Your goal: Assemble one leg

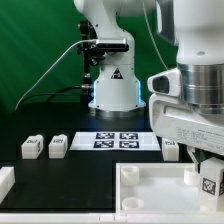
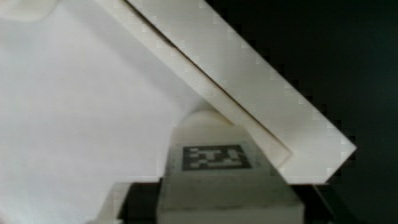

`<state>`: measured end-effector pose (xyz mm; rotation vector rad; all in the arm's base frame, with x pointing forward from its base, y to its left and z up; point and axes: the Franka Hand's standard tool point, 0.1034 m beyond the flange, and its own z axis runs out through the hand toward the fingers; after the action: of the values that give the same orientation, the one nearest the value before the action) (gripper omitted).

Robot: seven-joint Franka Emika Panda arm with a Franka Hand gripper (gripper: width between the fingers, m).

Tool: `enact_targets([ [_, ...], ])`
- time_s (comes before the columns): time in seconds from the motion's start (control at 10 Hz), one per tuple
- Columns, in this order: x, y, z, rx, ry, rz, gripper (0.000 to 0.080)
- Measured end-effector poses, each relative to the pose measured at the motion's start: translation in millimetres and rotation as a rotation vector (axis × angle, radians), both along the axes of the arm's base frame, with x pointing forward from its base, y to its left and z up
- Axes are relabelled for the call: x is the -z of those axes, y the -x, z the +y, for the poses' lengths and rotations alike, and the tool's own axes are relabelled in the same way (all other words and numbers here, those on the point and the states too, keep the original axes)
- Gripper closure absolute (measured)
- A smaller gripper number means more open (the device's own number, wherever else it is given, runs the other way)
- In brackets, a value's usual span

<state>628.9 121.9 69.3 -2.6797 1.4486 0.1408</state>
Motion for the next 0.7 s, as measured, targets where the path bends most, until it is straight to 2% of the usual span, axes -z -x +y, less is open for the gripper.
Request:
enact_targets([
  [0.3, -0.6, -5.1, 0.6, 0.491, -0.017, 0.045, 0.0508],
  [0.5, -0.7, -7.5, 0.2, 0.811, -0.054, 0.082, 0.0506],
  [0.6, -1.1, -8.7, 0.5, 0.953, -0.058, 0.088, 0.0506],
  [0.7, -1.2, -9.0, 0.9, 0.994, -0.056, 0.085, 0.0504],
])
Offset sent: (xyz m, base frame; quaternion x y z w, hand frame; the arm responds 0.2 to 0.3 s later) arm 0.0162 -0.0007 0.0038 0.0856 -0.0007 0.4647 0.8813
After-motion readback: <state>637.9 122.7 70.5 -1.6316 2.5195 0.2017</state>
